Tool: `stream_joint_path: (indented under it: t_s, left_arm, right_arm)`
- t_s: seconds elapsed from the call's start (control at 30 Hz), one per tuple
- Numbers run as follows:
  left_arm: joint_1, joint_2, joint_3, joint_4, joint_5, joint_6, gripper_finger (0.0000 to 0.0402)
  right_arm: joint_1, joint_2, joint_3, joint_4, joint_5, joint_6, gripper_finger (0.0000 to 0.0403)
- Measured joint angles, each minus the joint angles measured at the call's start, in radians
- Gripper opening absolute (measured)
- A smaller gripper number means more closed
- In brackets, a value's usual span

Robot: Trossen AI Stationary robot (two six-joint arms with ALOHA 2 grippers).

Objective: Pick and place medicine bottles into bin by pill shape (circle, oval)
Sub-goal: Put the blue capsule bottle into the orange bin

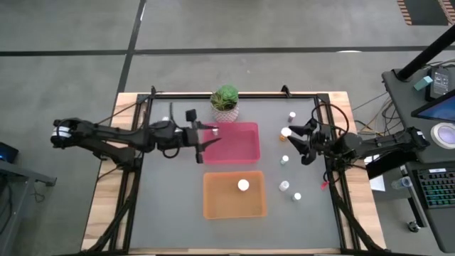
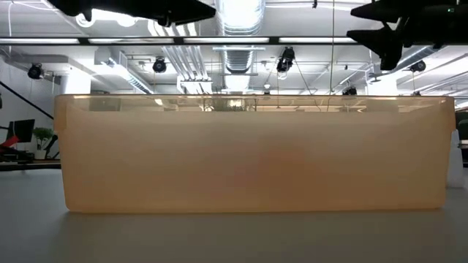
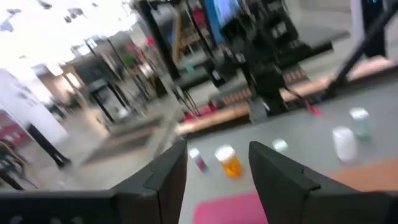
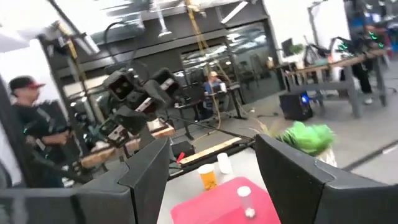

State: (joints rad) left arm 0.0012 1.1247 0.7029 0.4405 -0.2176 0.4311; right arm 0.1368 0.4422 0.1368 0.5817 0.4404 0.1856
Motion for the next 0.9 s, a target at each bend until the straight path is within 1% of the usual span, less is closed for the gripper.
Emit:
stream_joint_path:
  t_s: [0.13,0.2,0.27,0.37,0.43,0.5,0.57,0.6,0.7,0.8,0.9]
  left_arm:
    - [0.019,-0.018,-0.042,0.089,-0.001,0.026,0.0157]
    - [0.029,-0.019,-0.066,0.129,-0.002,0.030,0.0158]
    - [0.039,-0.019,-0.080,0.136,-0.002,0.029,0.0158]
    - [0.045,-0.008,-0.096,0.136,-0.007,0.023,0.0158]
    - [0.044,0.000,-0.107,0.137,-0.008,0.023,0.0158]
    - [0.044,0.000,-0.116,0.145,-0.008,0.023,0.0158]
    - [0.044,-0.003,-0.117,0.168,-0.008,0.023,0.0158]
    - [0.044,-0.010,-0.118,0.170,-0.008,0.023,0.0158]
    - [0.044,-0.034,-0.122,0.171,-0.008,0.025,0.0158]
    - [0.044,-0.053,-0.127,0.171,-0.008,0.036,0.0157]
    - [0.045,-0.078,-0.137,0.171,-0.008,0.047,0.0157]
  right_arm:
    - [0.000,0.019,0.004,-0.003,0.056,0.094,0.0228]
    - [0.000,0.038,0.023,-0.005,0.103,0.145,0.0228]
    - [0.000,0.066,0.050,-0.018,0.139,0.168,0.0228]
    - [0.000,0.123,0.127,-0.100,0.180,0.173,0.0228]
    - [0.000,0.170,0.199,-0.194,0.227,0.174,0.0228]
    - [0.000,0.224,0.279,-0.305,0.300,0.175,0.0228]
    - [-0.001,0.272,0.366,-0.428,0.371,0.198,0.0228]
    - [-0.005,0.298,0.410,-0.498,0.389,0.216,0.0228]
    - [-0.036,0.372,0.539,-0.723,0.388,0.277,0.0228]
    - [-0.094,0.441,0.675,-0.916,0.390,0.344,0.0228]
    - [-0.168,0.515,0.788,-1.088,0.343,0.371,0.0228]
